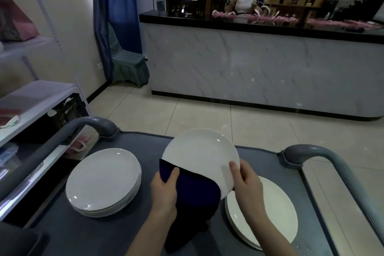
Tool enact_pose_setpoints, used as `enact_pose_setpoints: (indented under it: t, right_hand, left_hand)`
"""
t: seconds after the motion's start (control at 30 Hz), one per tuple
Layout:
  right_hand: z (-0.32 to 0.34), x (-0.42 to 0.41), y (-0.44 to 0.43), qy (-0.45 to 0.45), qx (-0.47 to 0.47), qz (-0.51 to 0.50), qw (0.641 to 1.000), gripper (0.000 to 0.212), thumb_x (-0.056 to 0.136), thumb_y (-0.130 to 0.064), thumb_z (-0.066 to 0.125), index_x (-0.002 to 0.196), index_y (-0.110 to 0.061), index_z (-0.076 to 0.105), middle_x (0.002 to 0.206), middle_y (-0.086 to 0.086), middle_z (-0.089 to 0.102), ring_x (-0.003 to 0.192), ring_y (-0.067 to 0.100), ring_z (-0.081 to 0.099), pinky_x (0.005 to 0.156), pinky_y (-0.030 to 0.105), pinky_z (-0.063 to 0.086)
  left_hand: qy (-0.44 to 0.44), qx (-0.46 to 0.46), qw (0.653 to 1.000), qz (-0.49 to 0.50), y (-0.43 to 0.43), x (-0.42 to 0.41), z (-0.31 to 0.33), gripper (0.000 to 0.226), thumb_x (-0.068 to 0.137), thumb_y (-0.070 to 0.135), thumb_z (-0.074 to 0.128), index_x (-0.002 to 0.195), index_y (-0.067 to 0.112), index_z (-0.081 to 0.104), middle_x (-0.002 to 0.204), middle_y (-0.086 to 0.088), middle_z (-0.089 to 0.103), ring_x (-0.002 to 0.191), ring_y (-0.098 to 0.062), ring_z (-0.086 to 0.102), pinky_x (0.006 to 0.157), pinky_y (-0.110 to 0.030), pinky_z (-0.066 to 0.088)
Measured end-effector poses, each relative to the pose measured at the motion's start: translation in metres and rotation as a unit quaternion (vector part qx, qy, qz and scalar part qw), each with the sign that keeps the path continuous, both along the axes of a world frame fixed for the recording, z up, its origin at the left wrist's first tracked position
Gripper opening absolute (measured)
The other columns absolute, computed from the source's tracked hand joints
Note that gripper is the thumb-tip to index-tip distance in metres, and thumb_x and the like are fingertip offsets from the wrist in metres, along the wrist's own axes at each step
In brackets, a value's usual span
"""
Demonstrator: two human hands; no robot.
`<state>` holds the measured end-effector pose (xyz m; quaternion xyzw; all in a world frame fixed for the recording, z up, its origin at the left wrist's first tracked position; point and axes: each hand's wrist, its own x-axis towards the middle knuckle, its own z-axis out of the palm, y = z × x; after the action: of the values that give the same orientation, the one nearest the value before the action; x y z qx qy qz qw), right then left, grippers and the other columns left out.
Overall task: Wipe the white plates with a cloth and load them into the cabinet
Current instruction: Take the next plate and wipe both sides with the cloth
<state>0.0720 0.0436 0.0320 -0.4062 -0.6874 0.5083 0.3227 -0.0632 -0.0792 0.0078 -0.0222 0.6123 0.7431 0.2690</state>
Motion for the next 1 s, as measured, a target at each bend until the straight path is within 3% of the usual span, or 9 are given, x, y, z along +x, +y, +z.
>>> enact_pose_setpoints:
  t: [0.1, 0.17, 0.23, 0.37, 0.57, 0.63, 0.73, 0.9, 1.0]
  right_hand:
    - [0.005, 0.02, 0.01, -0.036, 0.17, 0.087, 0.981, 0.044, 0.094, -0.028, 0.064, 0.136, -0.033, 0.054, 0.132, -0.028, 0.055, 0.12, -0.01, 0.052, 0.098, 0.009, 0.041]
    - [0.01, 0.026, 0.013, -0.095, 0.317, 0.202, 0.922, 0.049, 0.093, -0.018, 0.065, 0.14, -0.03, 0.052, 0.15, -0.019, 0.041, 0.139, -0.003, 0.035, 0.112, 0.014, 0.028]
    - [0.012, 0.025, 0.013, -0.149, 0.395, 0.309, 0.852, 0.052, 0.092, -0.012, 0.058, 0.142, -0.024, 0.05, 0.155, -0.014, 0.033, 0.146, 0.003, 0.024, 0.119, 0.023, 0.019]
    - [0.019, 0.016, 0.012, -0.245, 0.415, 0.405, 0.777, 0.067, 0.089, -0.023, 0.047, 0.153, -0.022, 0.028, 0.161, -0.013, 0.015, 0.149, 0.001, 0.002, 0.123, 0.027, 0.0]
    - [0.021, 0.014, 0.008, -0.301, 0.428, 0.45, 0.724, 0.083, 0.085, -0.042, 0.049, 0.157, -0.022, 0.012, 0.163, -0.013, -0.003, 0.148, 0.0, -0.01, 0.122, 0.027, -0.004]
    - [0.022, 0.014, 0.009, -0.298, 0.471, 0.443, 0.702, 0.084, 0.086, -0.035, 0.061, 0.156, -0.018, 0.017, 0.163, -0.008, 0.004, 0.15, 0.008, -0.001, 0.123, 0.03, 0.006]
    - [0.022, 0.015, 0.007, -0.239, 0.574, 0.377, 0.687, 0.073, 0.071, -0.002, 0.074, 0.14, -0.012, 0.053, 0.149, 0.002, 0.047, 0.137, 0.017, 0.045, 0.108, 0.033, 0.043]
    - [0.017, 0.013, 0.012, -0.182, 0.644, 0.316, 0.673, 0.057, 0.078, 0.005, 0.057, 0.132, -0.013, 0.062, 0.138, 0.002, 0.059, 0.127, 0.018, 0.056, 0.1, 0.032, 0.05]
    - [0.013, 0.011, 0.014, -0.177, 0.613, 0.304, 0.707, 0.062, 0.072, 0.01, 0.072, 0.129, -0.013, 0.064, 0.136, 0.004, 0.061, 0.124, 0.02, 0.059, 0.096, 0.034, 0.053]
  left_hand:
    - [0.0, -0.012, 1.0, 0.014, -0.004, -0.014, -0.001, 0.017, 0.097, 0.021, 0.06, 0.107, 0.009, 0.066, 0.105, -0.014, 0.071, 0.098, -0.03, 0.067, 0.084, -0.044, 0.057]
    - [-0.002, -0.016, 1.0, 0.012, -0.006, -0.021, -0.002, 0.017, 0.098, 0.022, 0.059, 0.104, 0.008, 0.066, 0.104, -0.015, 0.071, 0.097, -0.031, 0.067, 0.085, -0.045, 0.057]
    - [-0.004, -0.011, 1.0, 0.003, -0.007, -0.024, -0.001, 0.019, 0.098, 0.024, 0.058, 0.103, 0.008, 0.067, 0.102, -0.014, 0.072, 0.096, -0.03, 0.068, 0.081, -0.042, 0.058]
    - [-0.003, -0.003, 1.0, -0.02, -0.006, -0.027, 0.002, 0.02, 0.098, 0.026, 0.058, 0.102, 0.009, 0.069, 0.096, -0.011, 0.074, 0.094, -0.03, 0.069, 0.075, -0.039, 0.058]
    - [-0.004, -0.009, 0.999, -0.039, -0.01, -0.032, 0.008, 0.02, 0.099, 0.03, 0.056, 0.095, 0.015, 0.069, 0.08, 0.0, 0.076, 0.087, -0.024, 0.07, 0.06, -0.029, 0.055]
    - [-0.005, -0.015, 0.999, -0.043, -0.011, -0.034, 0.01, 0.021, 0.099, 0.031, 0.056, 0.094, 0.016, 0.069, 0.078, 0.001, 0.076, 0.085, -0.023, 0.07, 0.059, -0.03, 0.055]
    - [-0.012, -0.017, 0.999, -0.045, -0.012, -0.038, 0.012, 0.022, 0.098, 0.032, 0.057, 0.095, 0.014, 0.068, 0.081, -0.003, 0.076, 0.08, -0.022, 0.07, 0.055, -0.028, 0.055]
    - [-0.053, -0.006, 0.995, -0.08, -0.016, -0.049, 0.014, 0.022, 0.099, 0.032, 0.055, 0.1, 0.013, 0.065, 0.082, -0.003, 0.077, 0.073, -0.018, 0.074, 0.052, -0.027, 0.055]
    - [-0.072, -0.012, 0.994, -0.085, -0.019, -0.057, 0.013, 0.026, 0.099, 0.032, 0.054, 0.104, 0.008, 0.066, 0.086, -0.006, 0.077, 0.081, -0.021, 0.072, 0.056, -0.028, 0.055]
